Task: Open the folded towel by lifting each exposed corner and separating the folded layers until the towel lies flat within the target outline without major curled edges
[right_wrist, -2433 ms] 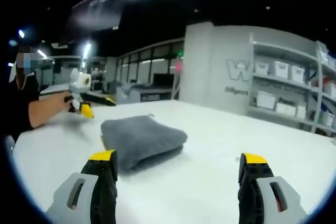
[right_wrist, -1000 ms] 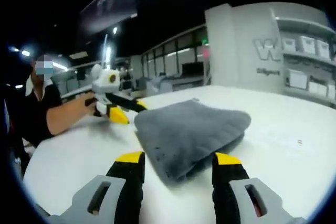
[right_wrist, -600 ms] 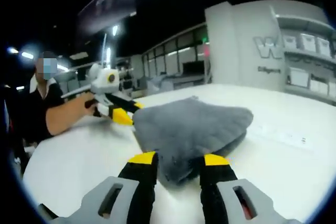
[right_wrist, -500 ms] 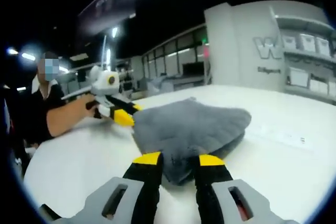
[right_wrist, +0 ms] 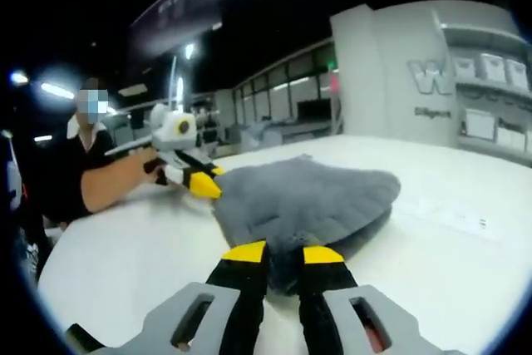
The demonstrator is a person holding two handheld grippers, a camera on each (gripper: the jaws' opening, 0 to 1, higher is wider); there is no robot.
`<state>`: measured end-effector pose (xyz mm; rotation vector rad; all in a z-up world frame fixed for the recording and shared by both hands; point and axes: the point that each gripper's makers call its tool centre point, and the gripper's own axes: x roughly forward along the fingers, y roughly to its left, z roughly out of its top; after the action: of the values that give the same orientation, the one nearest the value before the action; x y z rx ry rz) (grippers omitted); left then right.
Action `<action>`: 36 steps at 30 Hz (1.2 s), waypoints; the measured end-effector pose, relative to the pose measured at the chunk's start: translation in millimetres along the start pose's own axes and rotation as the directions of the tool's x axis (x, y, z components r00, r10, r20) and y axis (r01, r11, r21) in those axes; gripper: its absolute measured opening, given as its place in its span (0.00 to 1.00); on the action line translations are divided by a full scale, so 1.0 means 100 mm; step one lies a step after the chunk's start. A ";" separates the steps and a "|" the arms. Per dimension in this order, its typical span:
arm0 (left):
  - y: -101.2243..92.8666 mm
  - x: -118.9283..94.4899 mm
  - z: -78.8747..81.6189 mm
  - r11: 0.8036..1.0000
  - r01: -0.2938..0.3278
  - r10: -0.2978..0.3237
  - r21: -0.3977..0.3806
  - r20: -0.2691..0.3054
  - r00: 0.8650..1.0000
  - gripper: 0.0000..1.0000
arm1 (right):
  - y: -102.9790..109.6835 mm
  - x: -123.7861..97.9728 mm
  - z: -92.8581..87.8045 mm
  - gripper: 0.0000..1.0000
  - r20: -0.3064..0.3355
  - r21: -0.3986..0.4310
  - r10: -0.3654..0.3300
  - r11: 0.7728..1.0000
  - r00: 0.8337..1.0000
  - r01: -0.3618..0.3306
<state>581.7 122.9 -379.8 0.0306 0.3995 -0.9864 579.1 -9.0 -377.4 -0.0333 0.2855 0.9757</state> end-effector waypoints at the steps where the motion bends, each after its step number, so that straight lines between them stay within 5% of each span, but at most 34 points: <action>1: -0.01 0.00 0.00 1.000 0.001 -0.001 0.000 0.000 1.000 0.09 | 0.01 -0.01 0.00 0.08 0.000 -0.002 -0.001 1.000 1.000 0.001; 11: -0.11 0.00 -0.05 0.999 0.016 -0.017 -0.046 -0.031 0.999 0.07 | 0.09 -0.06 -0.01 0.06 -0.002 0.029 0.012 1.000 1.000 -0.012; 25: -0.19 -0.12 -0.07 0.999 -0.034 0.034 0.006 -0.020 0.999 0.07 | 0.26 -0.16 -0.05 0.05 -0.036 0.004 0.007 1.000 0.999 -0.007; 36: -0.37 -0.14 -0.13 0.998 -0.023 0.020 -0.063 -0.049 0.999 0.07 | 0.40 -0.32 -0.14 0.05 -0.057 0.025 -0.010 1.000 0.998 0.012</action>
<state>540.6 116.2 -381.5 0.0008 0.4738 -0.9520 526.4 -14.6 -379.2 -0.0394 0.3491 0.9610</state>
